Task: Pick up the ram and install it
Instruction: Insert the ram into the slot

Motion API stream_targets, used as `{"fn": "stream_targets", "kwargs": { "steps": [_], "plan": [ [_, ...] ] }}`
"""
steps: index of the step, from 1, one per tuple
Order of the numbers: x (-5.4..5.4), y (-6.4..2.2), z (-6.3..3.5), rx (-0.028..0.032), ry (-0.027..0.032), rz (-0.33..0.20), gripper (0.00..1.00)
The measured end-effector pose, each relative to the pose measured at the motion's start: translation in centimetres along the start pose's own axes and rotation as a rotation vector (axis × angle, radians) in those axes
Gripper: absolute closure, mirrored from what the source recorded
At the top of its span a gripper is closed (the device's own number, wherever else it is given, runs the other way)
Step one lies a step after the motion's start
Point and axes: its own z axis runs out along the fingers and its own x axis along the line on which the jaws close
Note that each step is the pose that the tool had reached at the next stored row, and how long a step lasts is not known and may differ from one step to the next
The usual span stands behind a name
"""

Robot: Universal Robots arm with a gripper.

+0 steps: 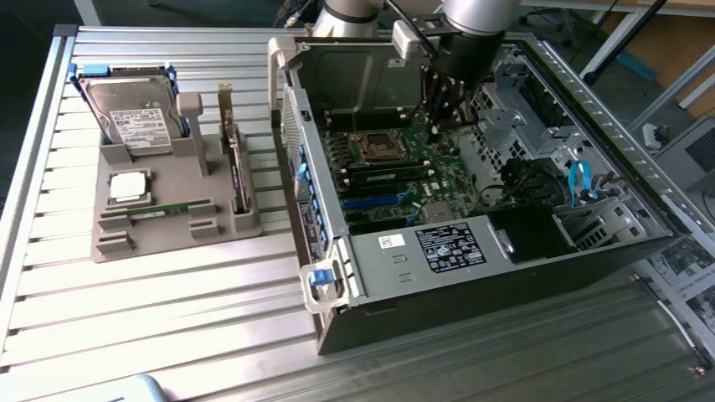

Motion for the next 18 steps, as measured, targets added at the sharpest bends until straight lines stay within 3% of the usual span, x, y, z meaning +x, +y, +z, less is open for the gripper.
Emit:
{"fn": "stream_targets", "kwargs": {
  "steps": [18],
  "plan": [
    [0.0, -1.20, 0.09, -0.0001, 0.0018, 0.000, 0.89]
  ]
}}
